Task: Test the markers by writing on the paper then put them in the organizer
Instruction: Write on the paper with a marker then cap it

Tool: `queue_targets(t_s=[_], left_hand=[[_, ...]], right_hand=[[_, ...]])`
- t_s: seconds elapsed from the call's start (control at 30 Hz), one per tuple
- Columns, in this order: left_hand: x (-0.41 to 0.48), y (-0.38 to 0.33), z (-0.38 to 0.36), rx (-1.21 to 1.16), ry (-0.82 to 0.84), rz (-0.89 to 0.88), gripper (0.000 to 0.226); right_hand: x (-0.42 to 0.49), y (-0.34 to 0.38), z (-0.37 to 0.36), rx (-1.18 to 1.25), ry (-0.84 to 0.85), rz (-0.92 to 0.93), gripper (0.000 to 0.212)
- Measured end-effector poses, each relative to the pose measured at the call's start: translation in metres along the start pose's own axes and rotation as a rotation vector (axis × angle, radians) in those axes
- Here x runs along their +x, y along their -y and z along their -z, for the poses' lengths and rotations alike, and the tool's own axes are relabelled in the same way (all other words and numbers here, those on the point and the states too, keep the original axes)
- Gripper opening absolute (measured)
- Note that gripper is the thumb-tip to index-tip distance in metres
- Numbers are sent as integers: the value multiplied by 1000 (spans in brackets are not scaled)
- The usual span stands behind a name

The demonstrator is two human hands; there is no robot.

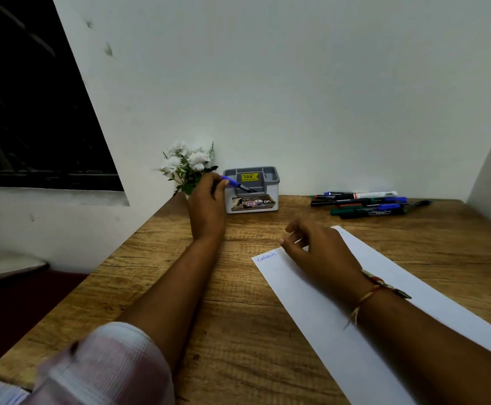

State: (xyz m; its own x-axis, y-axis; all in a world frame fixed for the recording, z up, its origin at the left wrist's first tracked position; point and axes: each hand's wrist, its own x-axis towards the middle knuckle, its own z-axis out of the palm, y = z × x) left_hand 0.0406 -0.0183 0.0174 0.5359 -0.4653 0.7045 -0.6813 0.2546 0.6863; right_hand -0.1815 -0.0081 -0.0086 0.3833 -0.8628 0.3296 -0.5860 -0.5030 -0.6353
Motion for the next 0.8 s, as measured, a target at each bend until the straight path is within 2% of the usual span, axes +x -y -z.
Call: queue_targets(t_s=[0.2,0.4,0.47,0.57,0.6,0.73,0.8], left_hand=[[-4,9,-5,46,131,12,22],[-12,0,1,106,205,-3,17],[-22,-6,1,76,404,34,12],[-34,-2,-2,84,887,-8,12],[-35,0,-3,77,980,-33,14],[-32,2,-2,-9,1071,-30,20],[-31,2,0,-38,1091,-35,22]], right_hand=[[1,2,-2,-13,23,-9,30],[0,2,1,-17,15,-15,31],[1,1,3,-9,-4,-21,31],[5,-2,7,-36,-68,-24,25],[7,-3,10,-59,-98,-31,23],[23,-21,32,-287,-201,-110,21],[35,-43,43,-431,-179,-221,20]])
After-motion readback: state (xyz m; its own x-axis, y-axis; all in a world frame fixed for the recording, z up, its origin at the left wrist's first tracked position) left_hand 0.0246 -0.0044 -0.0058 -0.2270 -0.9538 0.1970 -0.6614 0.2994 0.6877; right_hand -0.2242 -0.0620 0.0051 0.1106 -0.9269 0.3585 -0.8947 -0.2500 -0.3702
